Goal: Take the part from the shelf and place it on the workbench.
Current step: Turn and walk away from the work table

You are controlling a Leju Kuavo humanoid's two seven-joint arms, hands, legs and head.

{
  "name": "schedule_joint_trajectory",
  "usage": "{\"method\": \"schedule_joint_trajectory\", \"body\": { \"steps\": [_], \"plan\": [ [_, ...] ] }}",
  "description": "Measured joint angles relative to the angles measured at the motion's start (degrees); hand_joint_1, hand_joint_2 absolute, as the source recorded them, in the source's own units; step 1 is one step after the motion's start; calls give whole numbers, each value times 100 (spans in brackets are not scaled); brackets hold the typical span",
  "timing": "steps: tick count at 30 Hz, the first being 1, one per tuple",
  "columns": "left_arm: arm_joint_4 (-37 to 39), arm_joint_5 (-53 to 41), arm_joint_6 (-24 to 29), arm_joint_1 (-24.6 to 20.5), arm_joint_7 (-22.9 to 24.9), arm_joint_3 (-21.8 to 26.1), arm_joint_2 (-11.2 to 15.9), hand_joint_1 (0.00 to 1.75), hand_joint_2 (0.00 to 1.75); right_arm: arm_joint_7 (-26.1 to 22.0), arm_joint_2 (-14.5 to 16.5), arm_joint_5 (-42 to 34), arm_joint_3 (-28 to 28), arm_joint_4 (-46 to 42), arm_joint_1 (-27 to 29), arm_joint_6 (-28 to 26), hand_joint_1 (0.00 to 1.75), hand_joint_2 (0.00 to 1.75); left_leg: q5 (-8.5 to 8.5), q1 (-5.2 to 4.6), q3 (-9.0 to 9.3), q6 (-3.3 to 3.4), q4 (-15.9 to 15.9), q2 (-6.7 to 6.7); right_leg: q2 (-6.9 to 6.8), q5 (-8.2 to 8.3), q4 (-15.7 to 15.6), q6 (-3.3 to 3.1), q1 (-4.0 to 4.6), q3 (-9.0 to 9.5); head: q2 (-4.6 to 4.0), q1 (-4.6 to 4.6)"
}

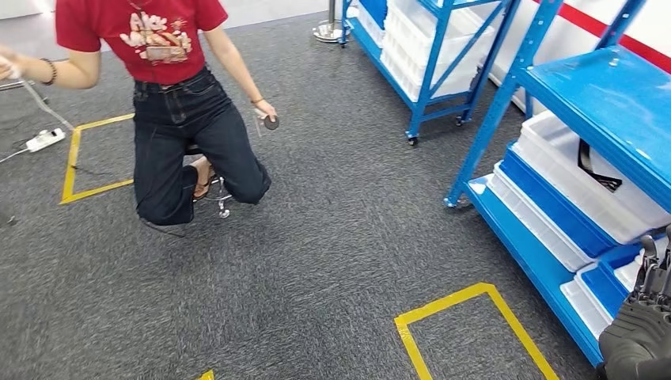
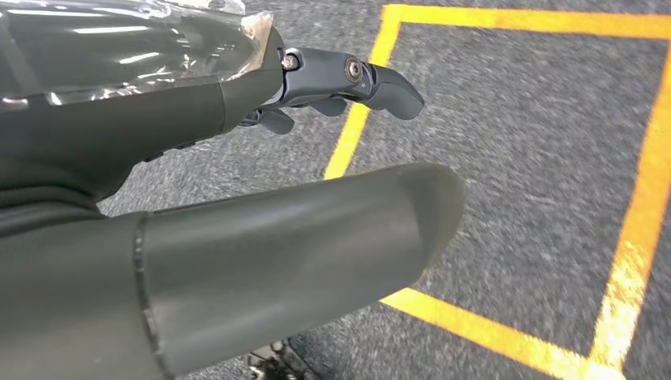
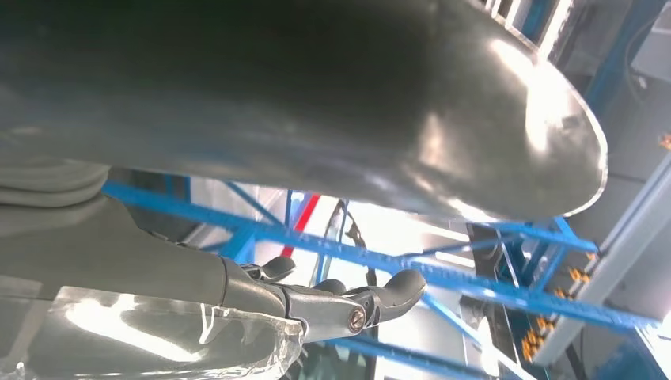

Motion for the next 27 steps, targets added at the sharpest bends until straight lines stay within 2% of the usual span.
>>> {"method": "schedule_joint_trajectory", "body": {
  "steps": [1, 3, 4, 5, 7, 8, 9, 11, 13, 14, 15, 16, 17, 18, 19, 20, 22, 23, 24, 26, 27],
  "plan": [
    [0, 0, 1, 2, 1, 2, -1, 0, 0, 1, 3, 0, 0, 0, -11, 2, 0, 0, 243, 7, 128, 11, -349, -53, 80, -1, 2, 2, -1, 13, 0, 0],
    [0, -5, 3, 1, 11, 13, 3, 0, 0, 5, 7, 2, 0, 5, -52, 5, 0, 0, 611, 25, 408, 29, -1073, -284, 224, -9, 17, 21, 22, 13, 0, 3],
    [0, -9, 5, 1, 23, 21, 5, 0, 0, 8, 8, 4, 0, 8, -75, 5, 0, 0, 688, 24, 485, 37, -1276, -364, 285, -11, 23, 41, 33, -2, 1, 5],
    [0, -14, 8, -3, 38, 28, 6, 0, 0, 13, 8, 7, 0, 13, -91, 4, 0, 0, 697, 13, 512, 52, -1351, -386, 342, -10, 23, 72, 42, -32, 1, 7],
    [0, -20, 16, -19, 67, 38, 2, 0, 0, 20, 6, 10, -1, 20, -96, -1, 0, 0, 722, -13, 526, 119, -1382, -248, 427, -1, 20, 141, 22, -86, 1, 6],
    [-1, -24, 25, -30, 76, 41, -2, 0, 0, 23, 4, 7, -2, 22, -94, -7, 0, 0, 741, -15, 538, 164, -1407, -182, 350, -27, 72, 164, 18, -127, 0, 9],
    [-1, -28, 37, -35, 81, 44, -3, 0, 0, 26, 1, 1, -2, 25, -100, -14, 0, 0, 760, -13, 546, 208, -1432, -110, 208, -105, 222, 172, 18, -204, 0, 20],
    [-2, -34, 59, -28, 85, 52, -2, 0, 0, 31, -7, -13, -1, 37, -119, -29, 0, 0, 774, -22, 549, 260, -1459, 36, -133, -402, 850, 159, 14, -518, -1, 43],
    [-2, -35, 70, -14, 87, 62, 2, 0, 0, 48, -13, -23, -1, 65, -128, -55, 0, 0, 766, -37, 541, 275, -1458, 199, -240, -655, 1546, 184, -18, -875, 1, 51],
    [-1, -38, 73, -12, 87, 67, 2, 0, 0, 63, -15, -6, -4, 88, -129, -100, 0, 0, 760, -40, 540, 272, -1457, 278, -259, -669, 1659, 226, -36, -934, 1, 51],
    [-1, -42, 74, -14, 87, 69, 1, 0, 0, 79, -19, 38, -14, 118, -131, -173, 0, 0, 753, -40, 545, 265, -1456, 351, -285, -599, 1540, 283, -54, -872, 1, 51],
    [-1, -48, 74, -17, 87, 70, -1, 0, 0, 95, -22, 99, -29, 154, -139, -268, 0, 0, 743, -40, 554, 251, -1456, 416, -341, -467, 1204, 341, -71, -696, 1, 52],
    [-1, -57, 75, -19, 87, 71, -3, 0, 0, 103, -27, 173, -50, 195, -152, -367, 0, 0, 730, -41, 572, 231, -1454, 475, -476, -320, 760, 380, -81, -461, 1, 52],
    [-2, -65, 76, -18, 87, 72, -4, 0, 0, 111, -32, 232, -68, 236, -170, -440, 0, 0, 704, -55, 595, 197, -1451, 532, -624, -187, 385, 390, -74, -259, 1, 51],
    [-2, -71, 79, -15, 87, 74, -5, 0, 0, 115, -37, 273, -81, 271, -187, -490, 0, 0, 679, -65, 622, 160, -1449, 587, -734, -97, 138, 365, -57, -126, 1, 48],
    [-2, -78, 82, -15, 87, 75, -5, 0, 0, 119, -40, 326, -93, 301, -201, -538, 0, 0, 654, -71, 655, 121, -1451, 646, -796, -51, 29, 321, -31, -73, 1, 43],
    [-2, -93, 87, -30, 87, 79, -18, 0, 0, 160, -42, 568, -137, 366, -219, -734, 0, 0, 620, -47, 720, 45, -1467, 749, -679, -20, 21, 219, 1, -67, 1, 35],
    [-2, -103, 90, -42, 87, 79, -25, 0, 0, 199, -43, 778, -165, 425, -234, -897, 0, 0, 588, -23, 739, 8, -1445, 688, -607, -8, 3, 177, -12, -49, 0, 31],
    [-2, -112, 93, -49, 88, 79, -37, 0, 0, 249, -44, 1037, -192, 512, -272, -1090, 0, 0, 508, -3, 716, -18, -1349, 548, -536, 11, -15, 128, -33, -28, 1, 26],
    [-1, -133, 101, -38, 98, 80, -52, 0, 0, 371, -46, 1630, -229, 856, -399, -1497, 0, 0, 186, 13, 485, -39, -813, 169, -391, 35, -33, 45, -62, -9, 0, 11],
    [0, -147, 102, -25, 105, 81, -56, 0, 0, 432, -53, 1899, -253, 1115, -484, -1679, 0, 0, 2, 12, 293, -36, -429, 63, -313, 38, -32, 19, -53, -12, 0, 8]
  ]
}}
